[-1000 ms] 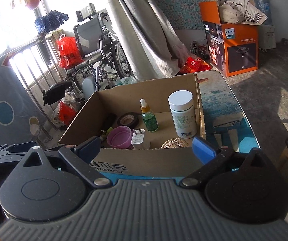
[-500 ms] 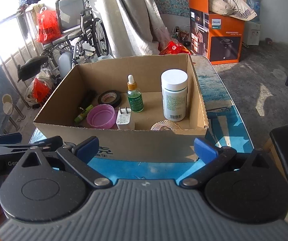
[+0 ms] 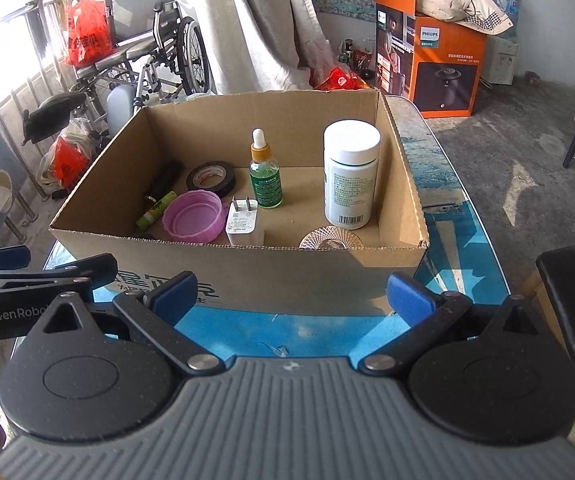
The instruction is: Organize rigid objects
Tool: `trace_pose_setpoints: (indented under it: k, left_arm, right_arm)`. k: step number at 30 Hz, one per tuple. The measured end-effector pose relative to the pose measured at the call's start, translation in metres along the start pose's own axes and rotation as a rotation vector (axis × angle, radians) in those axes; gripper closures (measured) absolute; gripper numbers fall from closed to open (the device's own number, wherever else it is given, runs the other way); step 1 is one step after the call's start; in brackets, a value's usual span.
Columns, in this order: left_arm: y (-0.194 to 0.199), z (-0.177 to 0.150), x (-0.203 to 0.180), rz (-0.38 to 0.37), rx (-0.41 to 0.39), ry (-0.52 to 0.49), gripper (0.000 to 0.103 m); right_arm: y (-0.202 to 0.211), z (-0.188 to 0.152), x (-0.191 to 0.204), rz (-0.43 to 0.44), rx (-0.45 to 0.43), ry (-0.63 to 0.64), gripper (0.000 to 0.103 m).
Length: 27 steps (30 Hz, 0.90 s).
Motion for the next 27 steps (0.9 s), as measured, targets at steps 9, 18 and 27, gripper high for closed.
trace_pose_setpoints:
  k: [9,18,27]
  left_arm:
    - [0.000,-0.001,-0.001,0.003,0.000,-0.006,0.000]
    - [0.003,0.004,-0.004,0.004,-0.009,-0.015,0.000]
    - [0.003,0.004,-0.005,0.004,-0.010,-0.015,0.000]
  right_arm:
    - [0.000,-0.002,-0.004,-0.007,0.002,-0.011,0.001]
    - [0.006,0.000,-0.009,-0.013,-0.015,-0.010,0.001]
    - [0.008,0.001,-0.011,-0.016,-0.020,-0.010,0.001]
Point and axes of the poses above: each gripper's, at about its wrist camera, not at the fingertips, and y roughly against the way its jaws point, x to its left, z to its top, the point moved 6 cm from there along -y, roughly the way its jaws point, and after that the axes turned 6 degrees about -y, right-handed, at the moved point
